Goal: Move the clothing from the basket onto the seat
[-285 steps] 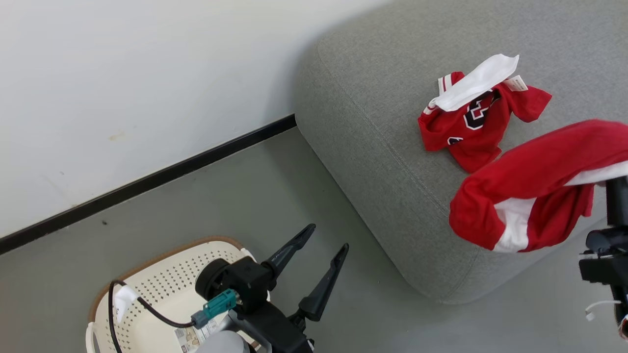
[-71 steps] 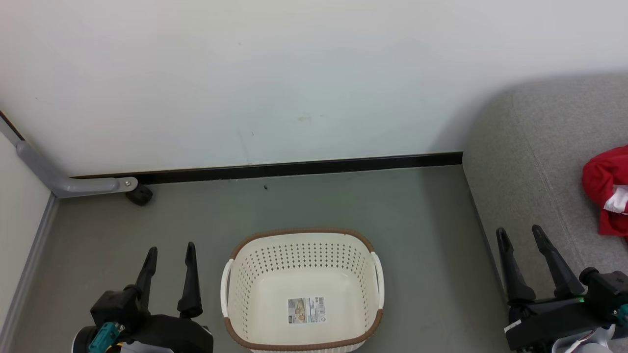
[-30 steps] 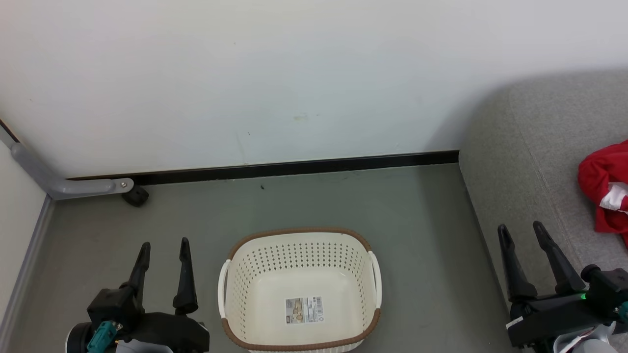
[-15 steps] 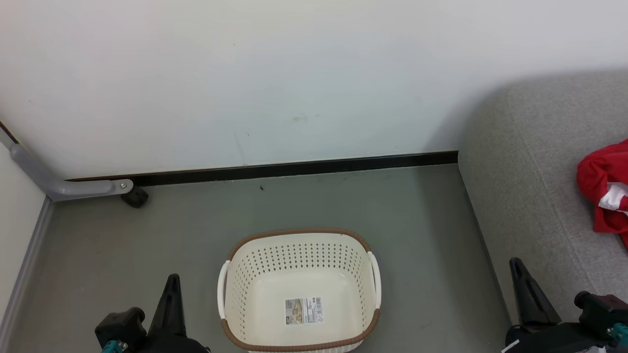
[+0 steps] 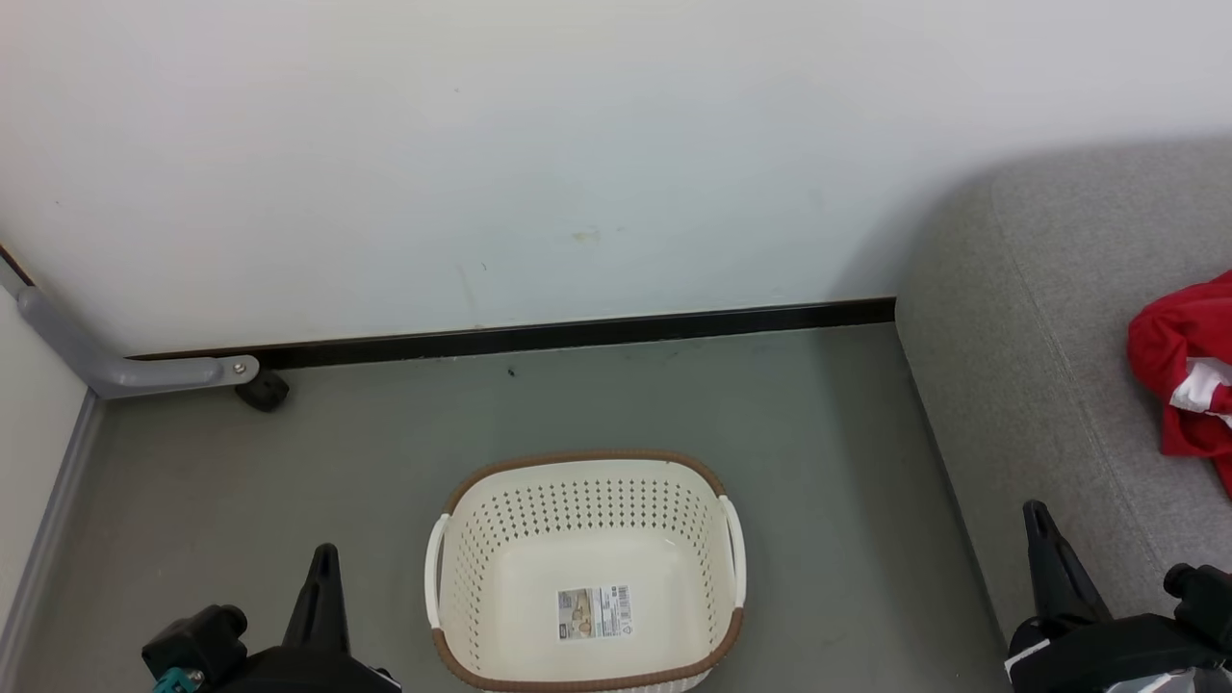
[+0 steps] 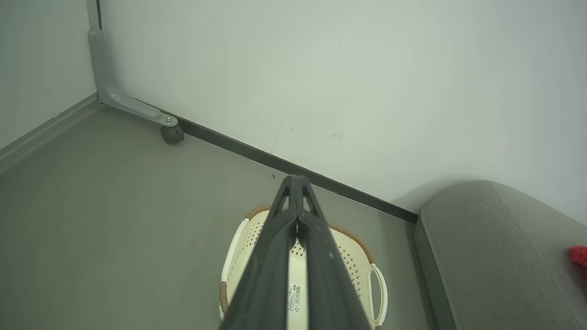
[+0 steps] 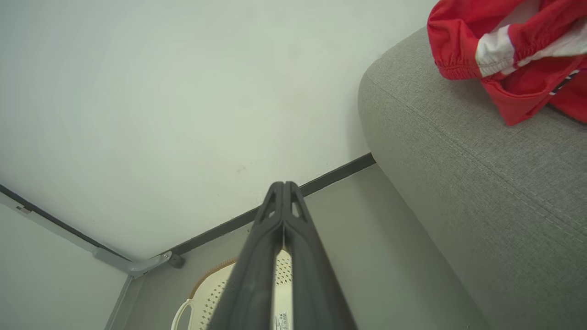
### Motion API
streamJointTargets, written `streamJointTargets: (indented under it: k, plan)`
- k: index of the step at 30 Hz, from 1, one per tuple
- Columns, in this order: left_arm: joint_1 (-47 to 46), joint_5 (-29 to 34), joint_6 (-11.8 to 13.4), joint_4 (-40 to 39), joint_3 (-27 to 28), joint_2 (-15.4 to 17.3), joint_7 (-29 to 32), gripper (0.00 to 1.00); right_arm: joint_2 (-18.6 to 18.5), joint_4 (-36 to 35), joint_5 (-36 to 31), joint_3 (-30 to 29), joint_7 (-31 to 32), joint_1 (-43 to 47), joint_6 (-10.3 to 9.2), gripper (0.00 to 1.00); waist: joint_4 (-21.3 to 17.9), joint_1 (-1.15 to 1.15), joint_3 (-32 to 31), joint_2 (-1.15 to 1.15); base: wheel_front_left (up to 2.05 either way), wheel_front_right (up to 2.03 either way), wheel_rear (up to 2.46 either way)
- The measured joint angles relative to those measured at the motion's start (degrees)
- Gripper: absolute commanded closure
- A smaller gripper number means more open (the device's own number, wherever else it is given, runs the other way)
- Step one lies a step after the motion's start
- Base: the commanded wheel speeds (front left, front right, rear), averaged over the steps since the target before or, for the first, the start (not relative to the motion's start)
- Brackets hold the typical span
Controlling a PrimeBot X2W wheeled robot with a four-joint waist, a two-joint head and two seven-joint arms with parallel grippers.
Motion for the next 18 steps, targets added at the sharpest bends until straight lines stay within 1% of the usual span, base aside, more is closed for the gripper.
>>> streamJointTargets:
  k: [2, 5, 8, 12, 13, 18]
  plan:
    - [-0.01, -1.44, -0.48, -0.02, 0.3, -0.09, 0.6, 1.0, 0.19, 0.15, 1.32, -0.46, 0.51, -0.03, 0.15, 1.0, -0.03, 0.0, -0.03, 0.0, 0.0, 0.0, 0.0]
    - [-0.02, -3.44, -0.51, -0.04, 0.73, -0.33, 1.24, 1.0, 0.47, 0.36, 3.44, -1.12, 1.14, -0.08, 0.18, 1.0, -0.07, 0.0, -0.07, 0.0, 0.0, 0.0, 0.0]
    - [-0.03, -5.72, -1.44, -0.12, 1.43, -0.58, 1.83, 1.0, 0.76, 0.54, 5.43, -1.71, 1.92, -0.11, 0.25, 1.0, -0.12, 0.0, -0.1, 0.0, 0.0, 0.0, 0.0]
    - [-0.03, -7.36, -1.51, -0.2, 1.92, -0.85, 2.53, 1.0, 0.98, 0.67, 7.59, -2.34, 2.47, -0.16, 0.66, 1.0, -0.16, 0.0, -0.14, 0.0, 0.0, 0.0, 0.0]
    - [-0.03, -9.03, -1.97, -0.3, 2.21, -0.94, 2.98, 1.0, 1.15, 0.74, 8.9, -2.8, 2.7, -0.2, 0.67, 1.0, -0.19, 0.0, -0.16, 0.0, 0.0, 0.0, 0.0]
    - [-0.04, -11.36, -2.47, -0.38, 2.86, -1.22, 3.7, 1.0, 1.56, 0.86, 11.71, -3.63, 3.75, -0.47, 0.74, 1.0, -0.24, 0.0, -0.21, 0.0, 0.0, 0.0, 0.0]
